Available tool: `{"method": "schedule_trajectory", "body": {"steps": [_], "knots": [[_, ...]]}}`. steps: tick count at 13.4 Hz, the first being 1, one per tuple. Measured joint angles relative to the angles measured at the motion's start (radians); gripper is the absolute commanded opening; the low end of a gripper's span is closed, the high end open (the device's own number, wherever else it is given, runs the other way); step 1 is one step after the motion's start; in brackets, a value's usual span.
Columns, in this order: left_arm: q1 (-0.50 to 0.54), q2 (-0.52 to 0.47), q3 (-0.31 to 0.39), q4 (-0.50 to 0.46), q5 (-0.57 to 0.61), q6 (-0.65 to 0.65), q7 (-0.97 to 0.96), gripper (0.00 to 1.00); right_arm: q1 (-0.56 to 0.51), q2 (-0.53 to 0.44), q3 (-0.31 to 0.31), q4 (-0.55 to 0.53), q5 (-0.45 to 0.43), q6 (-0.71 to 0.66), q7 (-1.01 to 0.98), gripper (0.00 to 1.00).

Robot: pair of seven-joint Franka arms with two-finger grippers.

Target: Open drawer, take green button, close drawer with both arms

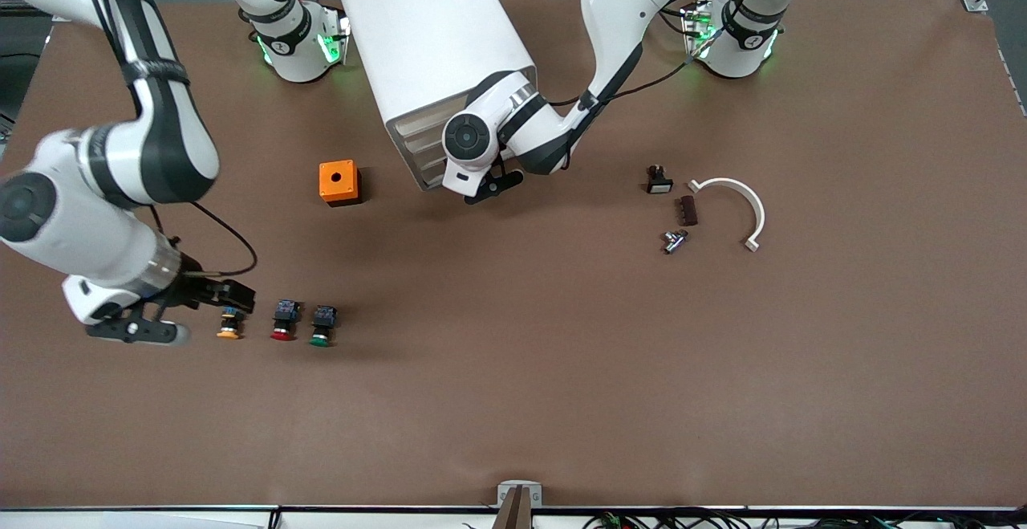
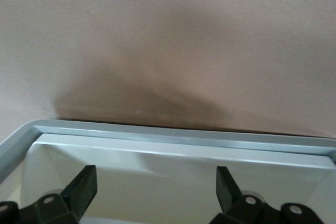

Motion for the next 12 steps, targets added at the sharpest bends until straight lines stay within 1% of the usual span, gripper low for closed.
{"method": "schedule_trajectory", "body": {"steps": [2,3,6,9,12], "knots": [[0.033,-0.016,0.010,0.007,0.000,-0.023,-0.006,1.00,0.000,-0.086,-0.016,0.001,0.000,-0.075,-0.021,1.00],[0.074,-0.030,0.015,0.012,0.000,-0.026,-0.006,1.00,0.000,-0.133,-0.020,0.001,0.000,-0.112,-0.021,1.00],[0.251,-0.089,0.018,0.036,0.042,-0.058,0.023,1.00,0.000,-0.255,-0.045,-0.002,0.000,-0.205,-0.021,1.00],[0.397,-0.171,0.016,0.043,0.137,-0.115,0.093,1.00,0.000,-0.316,-0.058,-0.005,0.000,-0.262,-0.021,1.00],[0.501,-0.256,0.017,0.043,0.268,-0.210,0.212,1.00,0.000,-0.336,-0.057,-0.010,0.000,-0.305,-0.021,1.00]]}}
